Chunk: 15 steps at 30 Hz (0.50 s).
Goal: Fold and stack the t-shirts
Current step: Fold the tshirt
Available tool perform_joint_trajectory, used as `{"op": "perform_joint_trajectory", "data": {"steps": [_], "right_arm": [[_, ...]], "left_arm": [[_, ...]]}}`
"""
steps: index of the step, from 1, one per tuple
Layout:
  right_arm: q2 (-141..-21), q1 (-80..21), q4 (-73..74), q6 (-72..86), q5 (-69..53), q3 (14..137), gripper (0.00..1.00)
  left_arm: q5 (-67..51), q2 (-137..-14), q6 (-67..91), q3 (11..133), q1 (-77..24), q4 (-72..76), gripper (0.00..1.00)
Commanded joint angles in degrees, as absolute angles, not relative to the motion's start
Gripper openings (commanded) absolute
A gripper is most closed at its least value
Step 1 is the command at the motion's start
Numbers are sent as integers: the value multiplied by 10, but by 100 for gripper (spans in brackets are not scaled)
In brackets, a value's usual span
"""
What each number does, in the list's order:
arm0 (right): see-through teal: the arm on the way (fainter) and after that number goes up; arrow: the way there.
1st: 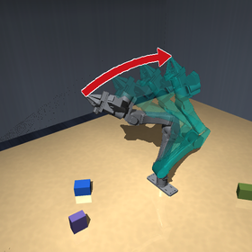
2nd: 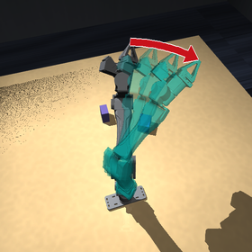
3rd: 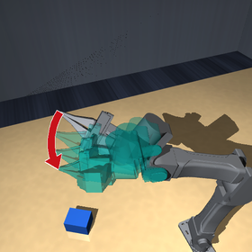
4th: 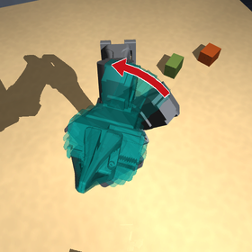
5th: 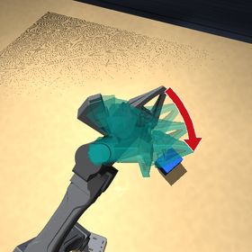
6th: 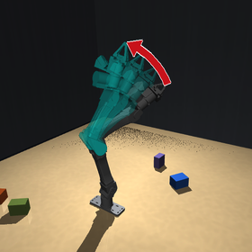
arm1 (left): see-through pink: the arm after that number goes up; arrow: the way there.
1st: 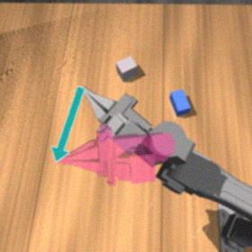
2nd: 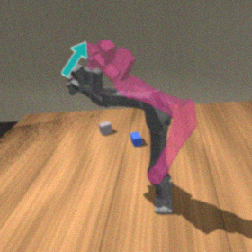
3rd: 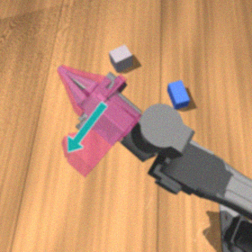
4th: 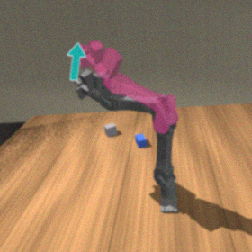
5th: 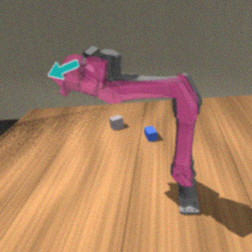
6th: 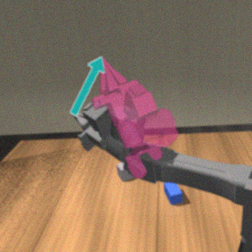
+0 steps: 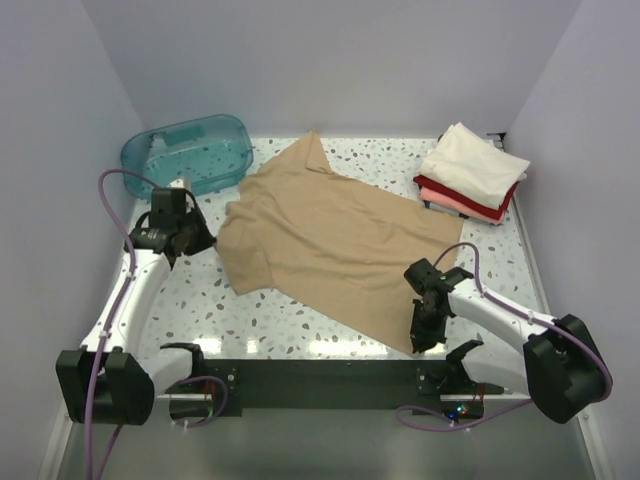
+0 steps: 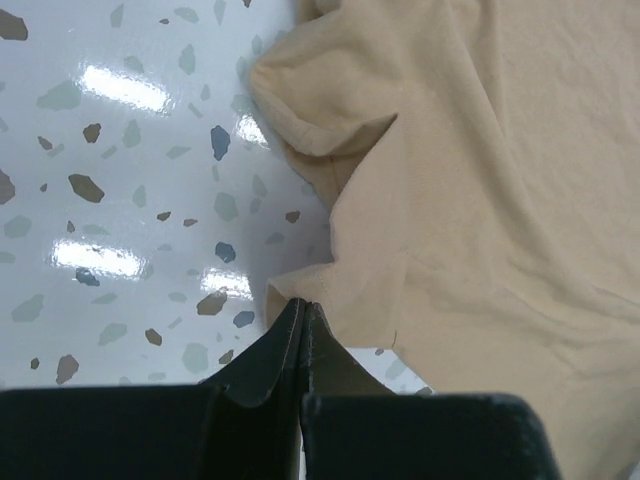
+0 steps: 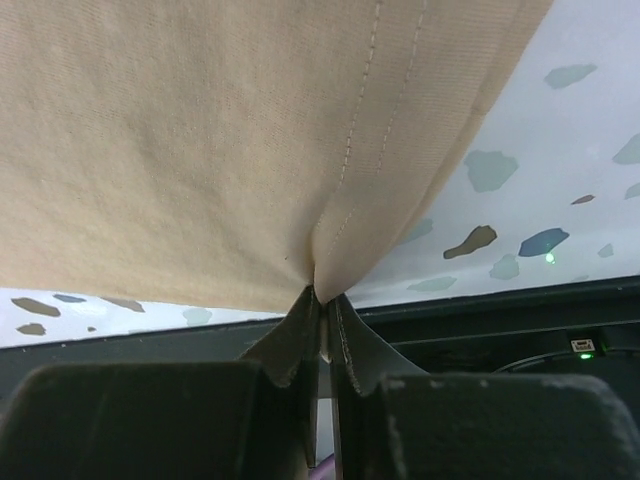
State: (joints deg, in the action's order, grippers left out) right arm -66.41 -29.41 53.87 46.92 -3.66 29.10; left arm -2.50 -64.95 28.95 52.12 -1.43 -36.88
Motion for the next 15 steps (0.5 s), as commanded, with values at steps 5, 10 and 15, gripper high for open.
{"op": "perform_joint_trajectory", "data": {"steps": [5, 10, 15], "right_arm": [[-643, -301, 607, 436, -67, 301, 1], [-635, -302, 645, 397, -86, 320, 0], [-616, -302, 675, 392, -97, 330, 0]], "left_arm": [[-6, -542, 329, 551, -7, -459, 0], [-6, -441, 369, 523, -7, -530, 0], [21, -358, 395, 531, -7, -618, 0]]}}
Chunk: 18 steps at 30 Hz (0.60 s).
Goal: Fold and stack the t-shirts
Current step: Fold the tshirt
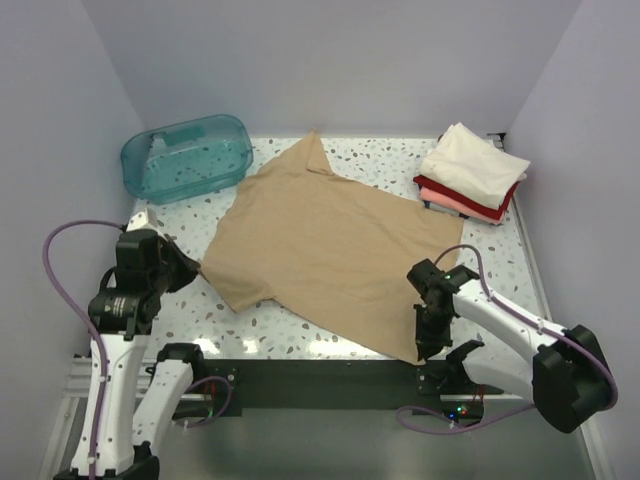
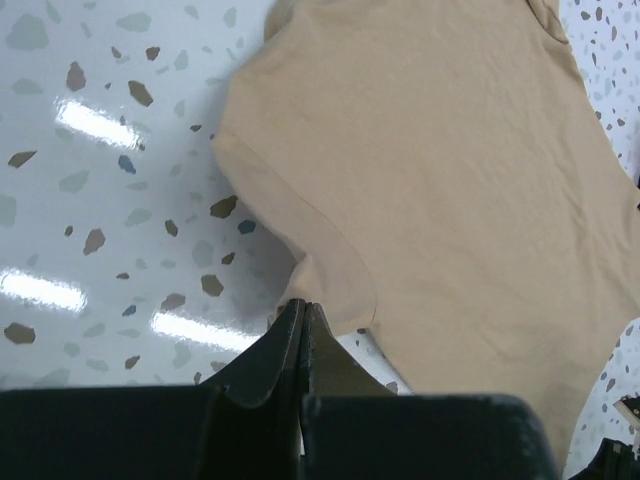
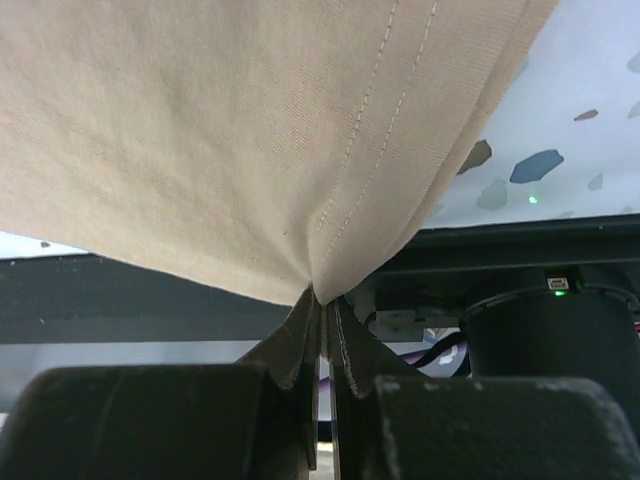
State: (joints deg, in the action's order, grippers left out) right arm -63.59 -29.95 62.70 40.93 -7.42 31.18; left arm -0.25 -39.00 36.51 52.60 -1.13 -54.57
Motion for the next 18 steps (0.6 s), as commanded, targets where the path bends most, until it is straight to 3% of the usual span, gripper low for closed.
{"op": "perform_joint_trajectory", "data": {"steps": [1, 10, 18], "right_arm": [[-613, -301, 679, 394, -97, 330, 0], [-563, -302, 722, 421, -90, 325, 0], [-536, -301, 722, 446, -115, 329, 0]], "left_arm": [[22, -352, 396, 533, -7, -627, 0], [3, -344, 372, 530, -7, -670, 0], [-27, -396, 335, 499, -7, -596, 0]]}}
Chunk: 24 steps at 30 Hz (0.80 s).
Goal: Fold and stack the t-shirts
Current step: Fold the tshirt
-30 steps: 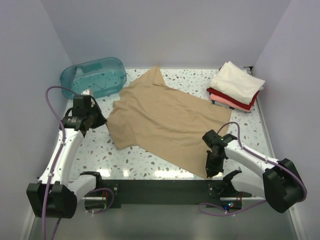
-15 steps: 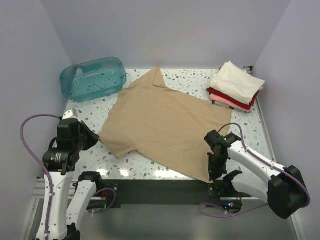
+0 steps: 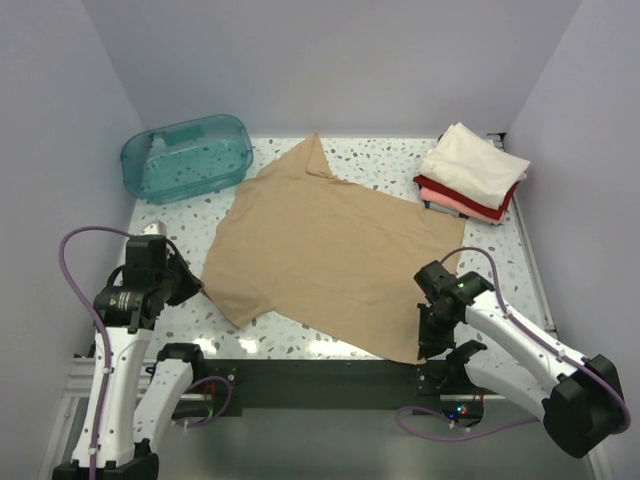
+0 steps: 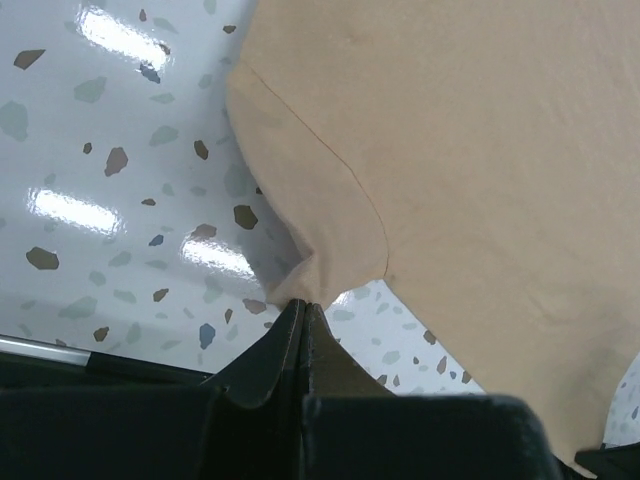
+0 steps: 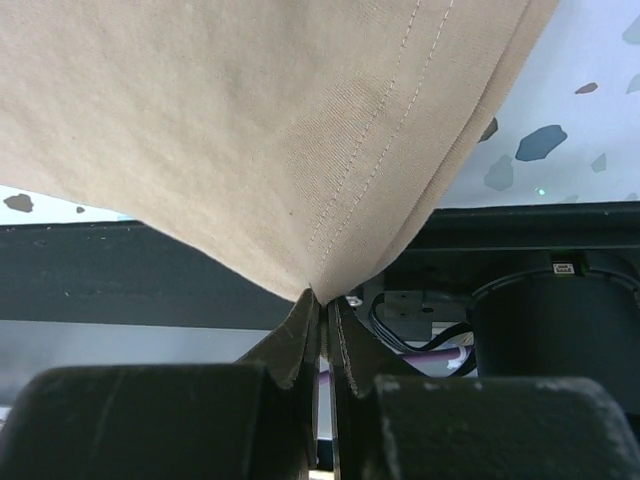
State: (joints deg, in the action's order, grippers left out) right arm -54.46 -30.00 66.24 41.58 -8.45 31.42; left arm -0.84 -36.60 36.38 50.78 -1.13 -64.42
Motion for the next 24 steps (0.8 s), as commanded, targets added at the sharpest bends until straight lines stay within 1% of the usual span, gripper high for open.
{"op": "perform_joint_trajectory", "data": {"steps": [1, 5, 12, 16, 24], "right_arm": [[-538, -301, 717, 448, -117, 330, 0], [-555, -301, 687, 454, -121, 334, 0], [-625, -299, 649, 443, -98, 375, 0], [-670, -280, 629, 430, -84, 390, 0], [-710, -160, 584, 379, -109, 414, 0]], "left_arm": [[-27, -406, 330, 501, -7, -588, 0], [-31, -453, 307, 504, -7, -542, 0], [-59, -544, 287, 516, -7, -459, 0], [-83, -590, 279, 526, -7, -411, 0], [-103, -685, 241, 573, -7, -365, 0]]}}
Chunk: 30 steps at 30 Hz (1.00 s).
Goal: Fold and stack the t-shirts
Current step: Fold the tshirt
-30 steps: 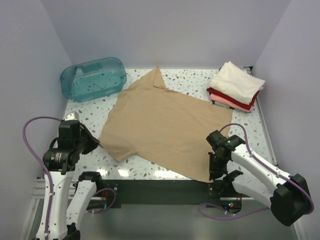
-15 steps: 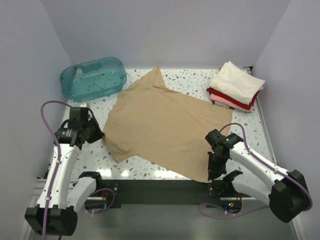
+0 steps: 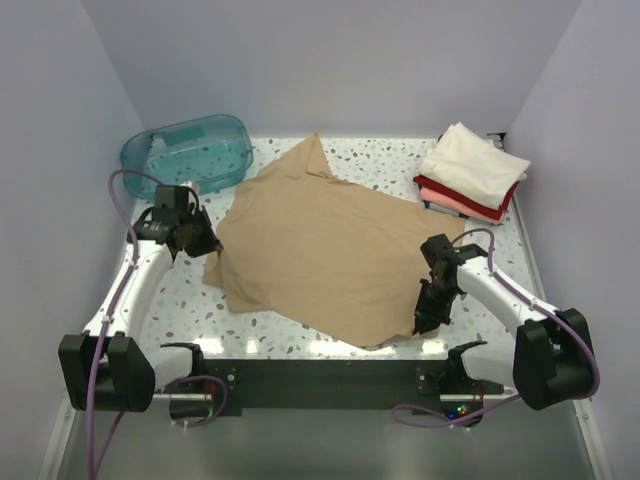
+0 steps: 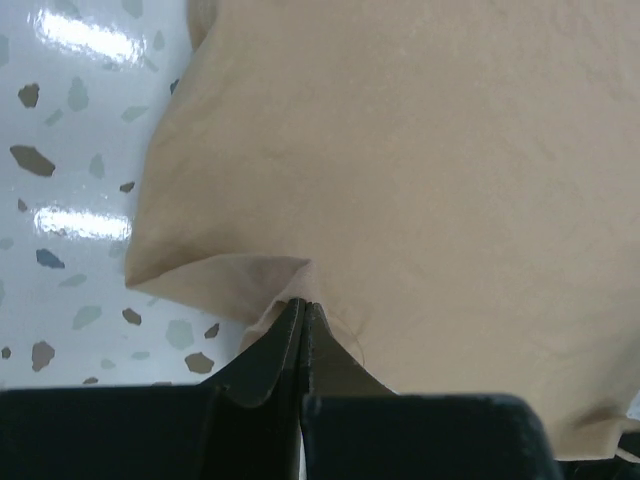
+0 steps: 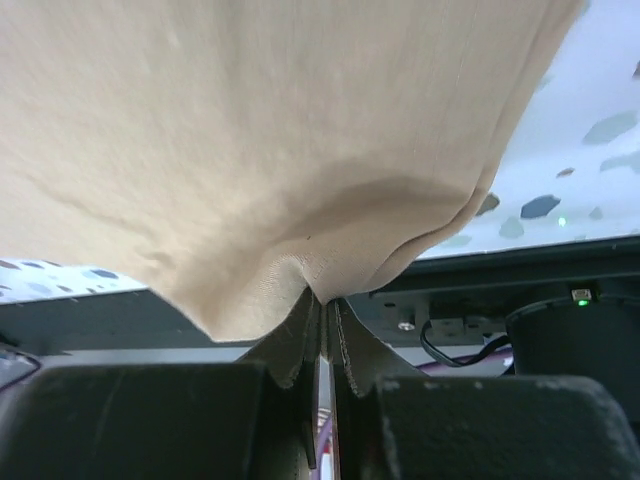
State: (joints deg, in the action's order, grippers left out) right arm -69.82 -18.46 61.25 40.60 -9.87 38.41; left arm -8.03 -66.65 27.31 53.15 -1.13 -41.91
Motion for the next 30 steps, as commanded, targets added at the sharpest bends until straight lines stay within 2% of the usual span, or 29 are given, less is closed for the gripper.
{"op": "perform_joint_trajectory", "data": {"steps": [1, 6, 14, 30], "right_arm": [[-717, -156, 579, 376, -115, 418, 0], [-744, -136, 562, 375, -122, 434, 0], [-719, -62, 563, 370, -104, 443, 0], [-686, 76, 592, 325, -51, 486, 0]], "left_arm": [[-105, -692, 238, 578, -8, -356, 0], [-128, -747, 230, 619, -10, -322, 0], [-139, -830, 207, 680, -11, -315, 0], [-144, -911, 199, 782, -12, -289, 0]]}}
